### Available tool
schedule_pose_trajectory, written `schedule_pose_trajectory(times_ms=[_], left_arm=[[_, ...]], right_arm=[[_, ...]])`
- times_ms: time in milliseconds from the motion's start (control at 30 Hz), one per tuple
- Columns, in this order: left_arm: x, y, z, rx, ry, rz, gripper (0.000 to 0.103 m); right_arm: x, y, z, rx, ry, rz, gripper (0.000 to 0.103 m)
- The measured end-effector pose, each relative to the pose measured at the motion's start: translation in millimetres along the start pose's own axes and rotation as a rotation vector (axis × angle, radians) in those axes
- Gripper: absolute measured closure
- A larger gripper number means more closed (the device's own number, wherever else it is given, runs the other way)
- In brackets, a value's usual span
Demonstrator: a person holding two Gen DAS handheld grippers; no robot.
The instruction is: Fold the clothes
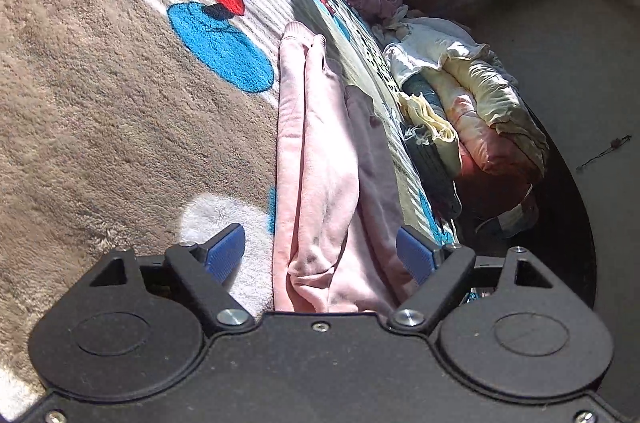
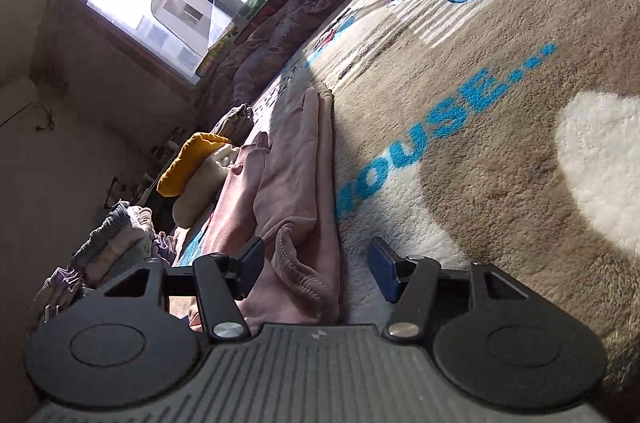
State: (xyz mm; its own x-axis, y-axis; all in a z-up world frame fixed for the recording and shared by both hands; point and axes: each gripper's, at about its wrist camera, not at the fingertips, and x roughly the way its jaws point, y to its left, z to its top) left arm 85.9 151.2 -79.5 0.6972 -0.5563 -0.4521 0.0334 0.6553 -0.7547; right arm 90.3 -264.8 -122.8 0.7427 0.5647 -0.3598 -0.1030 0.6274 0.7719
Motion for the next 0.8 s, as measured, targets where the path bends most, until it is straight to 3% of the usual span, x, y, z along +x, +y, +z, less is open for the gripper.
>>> schedule_pose_trajectory(times_ms=[67, 100, 200, 233, 300, 367, 500, 600, 800], left_arm=[[-9.2, -16.1, -6.8, 0.138, -0.033, 0.026, 0.025], [-14.5, -28.1, -10.8, 0.247, -0.050, 0.034, 0.024], [-22.4, -63.8, -39.0, 0.670, -0.060, 0.076, 0.023], [-24.3, -69.1, -49.1, 0.768, -0.055, 0.099, 0.023], [-24.6, -72.8, -70.2, 0.945, -0.015, 0.153, 0.023], [-20.2, -72.4, -93.6, 1.133, 0.035, 0.235, 0.023], [-0.4, -71.0, -130.0, 1.431, 0.093, 0.386, 0.023], [12.0, -73.6, -149.5, 1.629, 0.060, 0.440, 0.020], [35.4, -57.7, -144.5, 1.791, -0.036, 0.502, 0.019]], right_arm=[[-2.7, 2.3, 1.8, -0.032, 0.003, -0.002, 0.061], [-7.4, 11.1, 2.5, -0.117, 0.002, -0.012, 0.061], [-21.4, 37.6, 4.8, -0.374, -0.001, -0.042, 0.058], [-25.6, 47.6, 3.2, -0.478, 0.002, -0.058, 0.052], [-31.1, 64.8, -11.4, -0.713, 0.022, -0.102, 0.051], [-33.0, 69.3, -29.3, -0.851, 0.068, -0.144, 0.051], [-24.5, 72.2, -65.4, -1.096, 0.153, -0.260, 0.051], [-18.3, 78.5, -78.4, -1.220, 0.145, -0.296, 0.050], [0.5, 85.4, -90.0, -1.445, 0.082, -0.325, 0.047]])
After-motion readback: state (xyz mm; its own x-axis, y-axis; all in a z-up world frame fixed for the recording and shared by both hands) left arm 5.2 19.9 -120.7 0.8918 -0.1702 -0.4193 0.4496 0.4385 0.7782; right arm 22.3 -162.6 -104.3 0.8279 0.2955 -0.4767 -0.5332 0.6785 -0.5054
